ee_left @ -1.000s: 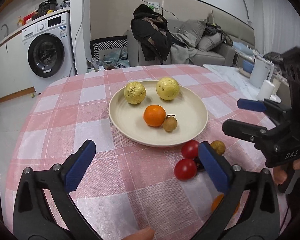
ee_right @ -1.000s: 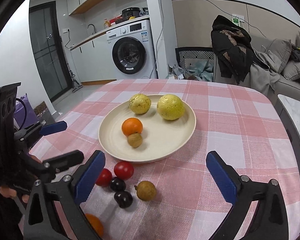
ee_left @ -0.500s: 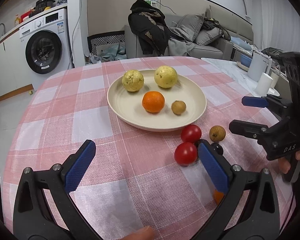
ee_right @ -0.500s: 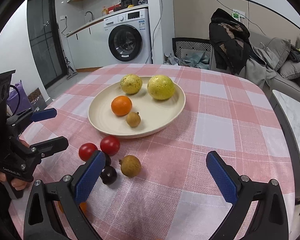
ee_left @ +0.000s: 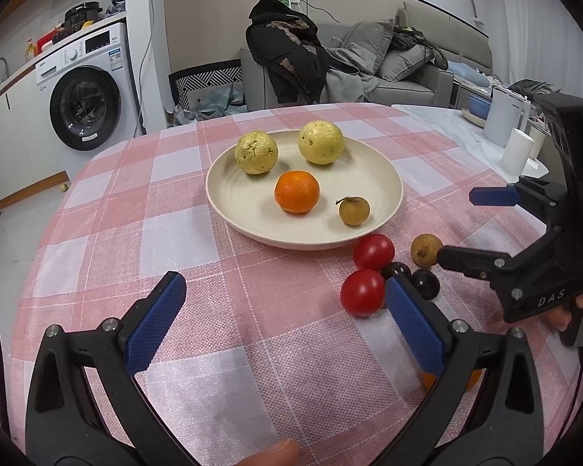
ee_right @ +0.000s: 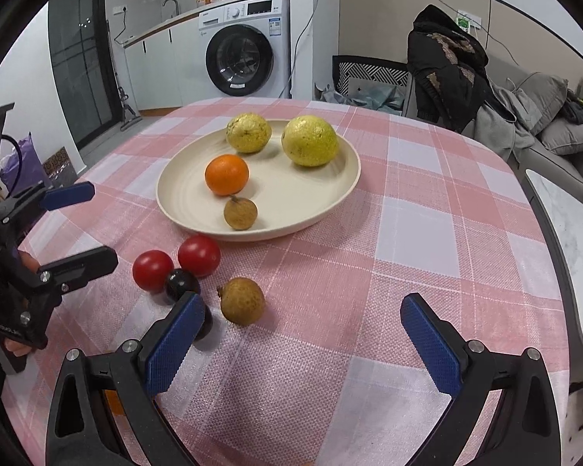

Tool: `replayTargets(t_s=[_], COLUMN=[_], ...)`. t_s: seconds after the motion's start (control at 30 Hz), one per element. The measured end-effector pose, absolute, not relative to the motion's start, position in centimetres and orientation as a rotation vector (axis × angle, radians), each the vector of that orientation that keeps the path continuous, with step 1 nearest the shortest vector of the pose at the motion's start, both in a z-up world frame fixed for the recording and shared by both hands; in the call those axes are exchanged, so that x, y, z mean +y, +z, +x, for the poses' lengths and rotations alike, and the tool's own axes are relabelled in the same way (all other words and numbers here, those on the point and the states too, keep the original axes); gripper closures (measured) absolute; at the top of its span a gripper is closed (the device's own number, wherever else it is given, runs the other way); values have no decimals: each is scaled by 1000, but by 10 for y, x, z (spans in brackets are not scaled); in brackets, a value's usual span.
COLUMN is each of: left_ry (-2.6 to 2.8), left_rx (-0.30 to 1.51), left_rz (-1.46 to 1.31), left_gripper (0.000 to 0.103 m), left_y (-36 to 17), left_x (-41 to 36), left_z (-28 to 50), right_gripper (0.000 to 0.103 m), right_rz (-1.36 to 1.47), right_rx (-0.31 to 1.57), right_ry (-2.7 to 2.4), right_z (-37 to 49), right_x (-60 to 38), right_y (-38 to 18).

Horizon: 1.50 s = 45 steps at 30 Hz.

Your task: Organize fruits

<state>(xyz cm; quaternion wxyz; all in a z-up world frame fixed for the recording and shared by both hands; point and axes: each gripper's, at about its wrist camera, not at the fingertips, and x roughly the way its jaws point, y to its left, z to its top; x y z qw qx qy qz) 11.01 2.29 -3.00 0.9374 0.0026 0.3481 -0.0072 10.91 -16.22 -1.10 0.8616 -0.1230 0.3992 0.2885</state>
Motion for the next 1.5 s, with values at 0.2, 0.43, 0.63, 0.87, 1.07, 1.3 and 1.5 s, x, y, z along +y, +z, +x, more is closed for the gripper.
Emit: replayTargets(t_s=[0.2,0.43,0.63,0.87,1.07,1.3,1.5], left_ry=[-12,-7,-2,-4,3,3,3], left_rx=[718,730,739,740,746,746,750], left_rz=[10,14,7,12,8,7,7], left_gripper=[1,1,1,1,1,1,1], left_y=[-31,-33,-34,-35,-36,-36,-36], left_x=[24,22,23,23,23,24,23], left_z=[111,113,114,115,116,116,115], right_gripper=[0,0,1,23,50,75,76], right_rz=[-270,-287,-302,-288,-282,-263,-268], right_rx=[869,898,929,938,920,915,890], right_ry=[577,568,545,575,602,617,630], right_z=[114,117,124,126,123,122,117], right_x=[-162,-158,-152,-150,-147,-148,-148], right_y=[-18,-23,-28,-29,-26,-24,-21])
